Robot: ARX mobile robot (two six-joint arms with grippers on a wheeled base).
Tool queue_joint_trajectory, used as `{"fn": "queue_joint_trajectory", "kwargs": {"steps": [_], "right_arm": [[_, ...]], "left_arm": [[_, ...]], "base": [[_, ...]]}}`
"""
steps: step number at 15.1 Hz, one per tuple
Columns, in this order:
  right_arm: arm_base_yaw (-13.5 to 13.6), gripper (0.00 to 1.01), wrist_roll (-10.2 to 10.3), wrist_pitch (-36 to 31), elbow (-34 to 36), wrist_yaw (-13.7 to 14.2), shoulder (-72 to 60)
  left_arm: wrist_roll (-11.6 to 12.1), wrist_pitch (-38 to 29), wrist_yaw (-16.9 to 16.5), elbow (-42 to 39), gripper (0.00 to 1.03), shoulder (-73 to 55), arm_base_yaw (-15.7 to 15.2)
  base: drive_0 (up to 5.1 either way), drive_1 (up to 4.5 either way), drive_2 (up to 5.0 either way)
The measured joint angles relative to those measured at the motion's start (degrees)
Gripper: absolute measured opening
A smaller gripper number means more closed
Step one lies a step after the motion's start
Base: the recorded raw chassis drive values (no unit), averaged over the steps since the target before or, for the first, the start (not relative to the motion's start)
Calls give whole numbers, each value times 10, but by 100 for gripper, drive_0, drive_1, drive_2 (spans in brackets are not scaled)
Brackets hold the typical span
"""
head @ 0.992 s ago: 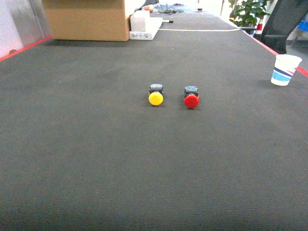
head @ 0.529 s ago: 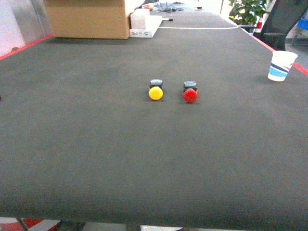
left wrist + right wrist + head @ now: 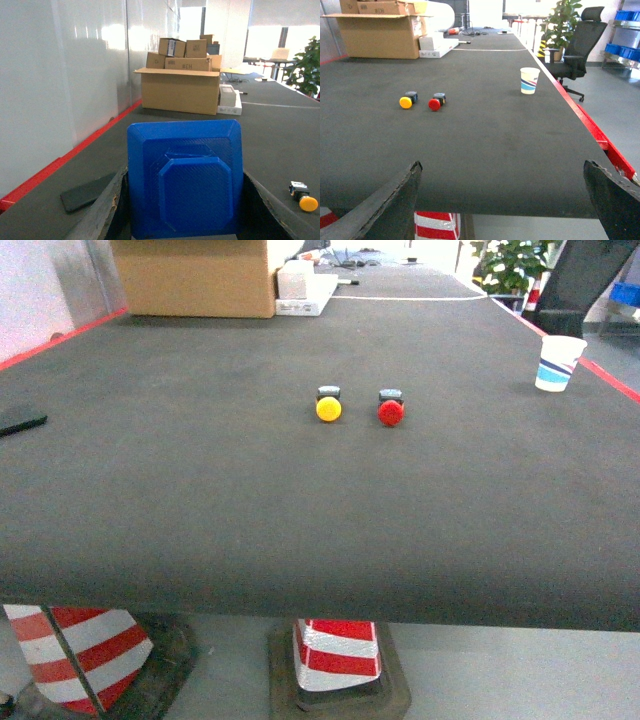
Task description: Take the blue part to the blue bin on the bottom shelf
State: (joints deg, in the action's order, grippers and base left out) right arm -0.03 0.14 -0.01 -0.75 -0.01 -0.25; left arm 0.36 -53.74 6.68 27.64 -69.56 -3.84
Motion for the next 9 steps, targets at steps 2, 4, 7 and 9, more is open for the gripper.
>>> {"fn": "queue_joint_trajectory", "kwargs": {"steps": [2,4,7,9], "right_arm": [[0,98,0,2,0,0,0],[0,98,0,0,0,0,0],[0,98,0,3,0,0,0],[0,98,0,3,0,1,0]], "left_arm": [[0,1,-1,0,45,2,0],[0,5,2,0,45,-4,-1],[0,1,-1,0,45,-3,0],[0,-1,1,0,45,0,0]], "base": [[169,-304,116],[376,-470,113],[362,-484,98],[0,0,0]]}}
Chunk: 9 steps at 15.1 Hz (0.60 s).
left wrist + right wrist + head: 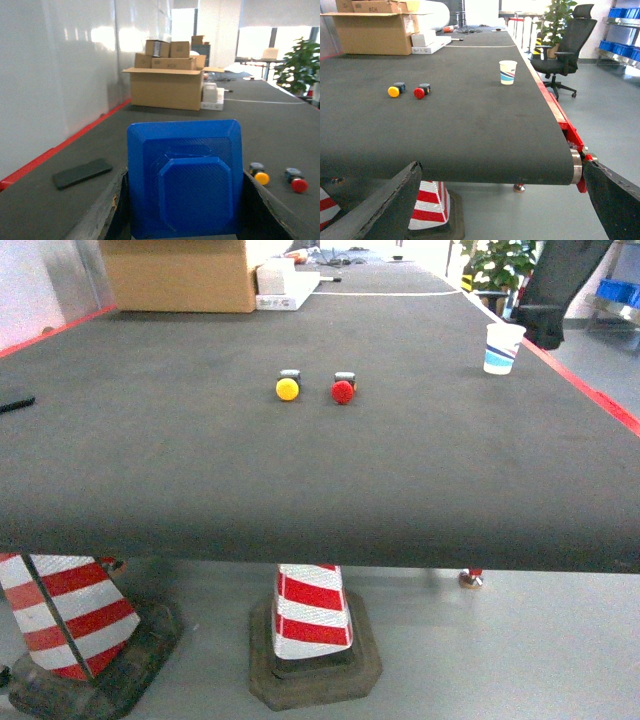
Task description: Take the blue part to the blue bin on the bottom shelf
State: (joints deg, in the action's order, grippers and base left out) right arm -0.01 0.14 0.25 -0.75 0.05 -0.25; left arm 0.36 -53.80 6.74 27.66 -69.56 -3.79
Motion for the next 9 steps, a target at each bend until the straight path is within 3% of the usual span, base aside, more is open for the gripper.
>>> {"fn": "queue_joint_trajectory", "kwargs": {"steps": [9], "right_arm": [[0,98,0,1,0,-1,0]], "left_arm": [[0,4,-1,0,45,0,-1]], "base": [[7,7,7]]}}
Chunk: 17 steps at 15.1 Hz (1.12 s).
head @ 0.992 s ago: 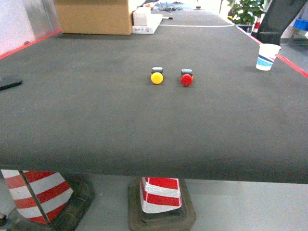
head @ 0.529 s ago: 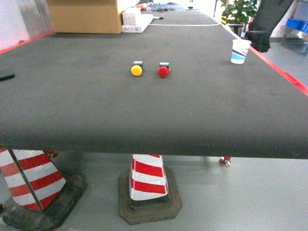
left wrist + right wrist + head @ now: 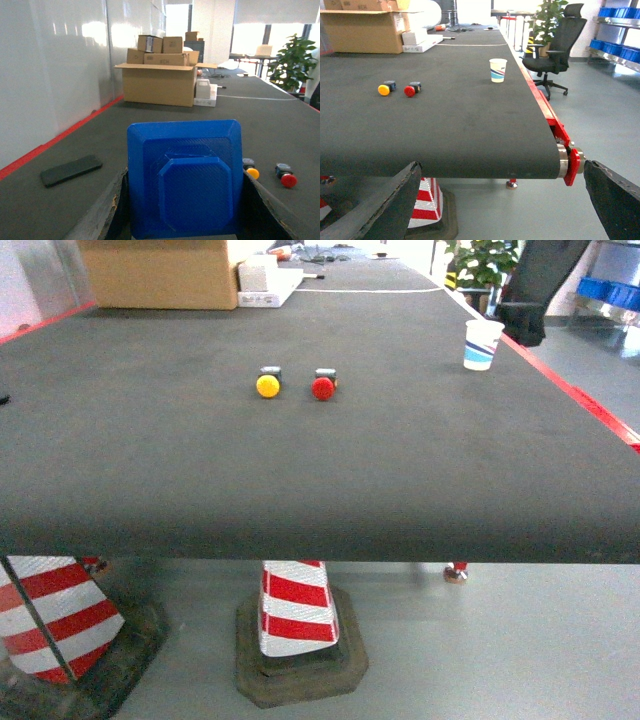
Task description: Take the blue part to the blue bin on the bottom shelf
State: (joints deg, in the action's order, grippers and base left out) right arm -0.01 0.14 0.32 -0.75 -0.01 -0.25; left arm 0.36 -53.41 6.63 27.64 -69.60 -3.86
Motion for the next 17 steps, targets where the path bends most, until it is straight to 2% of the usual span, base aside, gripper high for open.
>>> {"fn": "queue_joint_trajectory", "kwargs": {"steps": [17], "right_arm": [[0,98,0,0,0,0,0]], "left_arm": [[0,-1,0,0,45,0,1]], "base": [[0,0,0]]}}
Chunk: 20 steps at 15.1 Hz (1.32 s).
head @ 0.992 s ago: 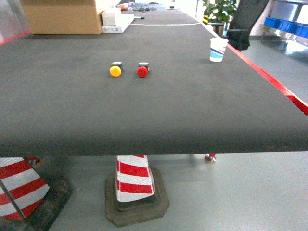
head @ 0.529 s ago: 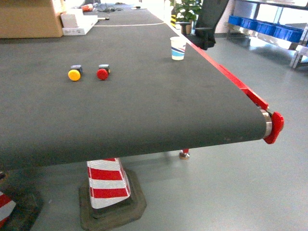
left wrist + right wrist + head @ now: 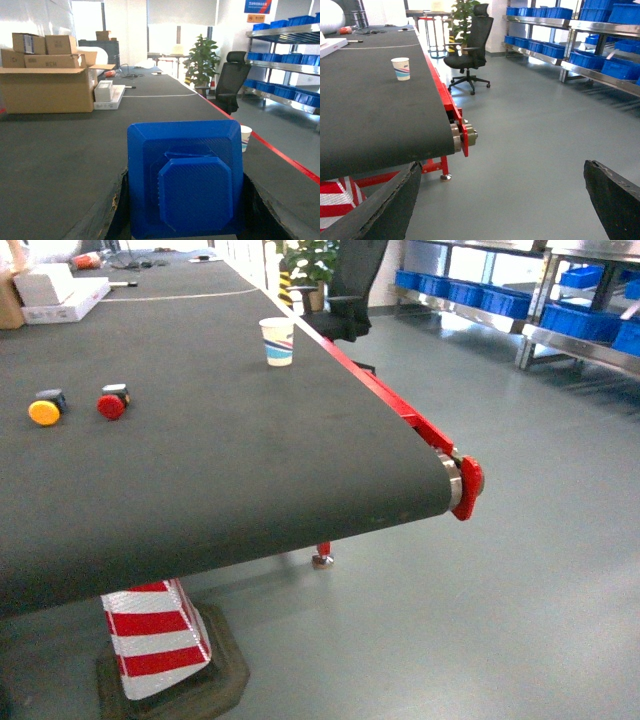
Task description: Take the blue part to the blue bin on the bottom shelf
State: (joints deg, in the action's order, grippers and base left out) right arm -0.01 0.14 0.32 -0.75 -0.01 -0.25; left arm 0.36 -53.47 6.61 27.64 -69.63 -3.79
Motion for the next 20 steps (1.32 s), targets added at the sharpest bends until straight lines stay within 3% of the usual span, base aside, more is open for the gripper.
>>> {"fn": "queue_joint_trajectory", "kwargs": {"steps": [6,20], "right_arm": [[0,98,0,0,0,0,0],[0,98,0,0,0,0,0]], "left_arm": [[0,0,0,0,45,0,0],[0,0,0,0,45,0,0]], "base": [[0,0,0],[-145,-145,-145]]}}
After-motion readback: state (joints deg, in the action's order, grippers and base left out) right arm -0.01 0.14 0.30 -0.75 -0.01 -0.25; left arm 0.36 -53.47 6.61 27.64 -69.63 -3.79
